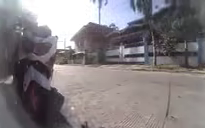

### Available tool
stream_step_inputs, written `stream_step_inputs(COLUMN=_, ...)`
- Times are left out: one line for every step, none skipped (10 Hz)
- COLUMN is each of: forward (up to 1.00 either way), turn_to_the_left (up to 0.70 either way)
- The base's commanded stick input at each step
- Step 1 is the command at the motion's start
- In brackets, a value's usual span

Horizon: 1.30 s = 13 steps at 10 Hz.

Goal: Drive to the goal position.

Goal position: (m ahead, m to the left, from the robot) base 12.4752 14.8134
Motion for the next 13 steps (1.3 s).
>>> stream_step_inputs(forward=0.00, turn_to_the_left=0.00)
stream_step_inputs(forward=0.00, turn_to_the_left=0.00)
stream_step_inputs(forward=0.05, turn_to_the_left=0.00)
stream_step_inputs(forward=0.36, turn_to_the_left=0.00)
stream_step_inputs(forward=0.65, turn_to_the_left=0.00)
stream_step_inputs(forward=0.67, turn_to_the_left=0.00)
stream_step_inputs(forward=0.68, turn_to_the_left=0.00)
stream_step_inputs(forward=0.68, turn_to_the_left=0.00)
stream_step_inputs(forward=0.67, turn_to_the_left=0.00)
stream_step_inputs(forward=0.67, turn_to_the_left=0.00)
stream_step_inputs(forward=0.67, turn_to_the_left=0.00)
stream_step_inputs(forward=0.67, turn_to_the_left=0.00)
stream_step_inputs(forward=0.67, turn_to_the_left=0.00)
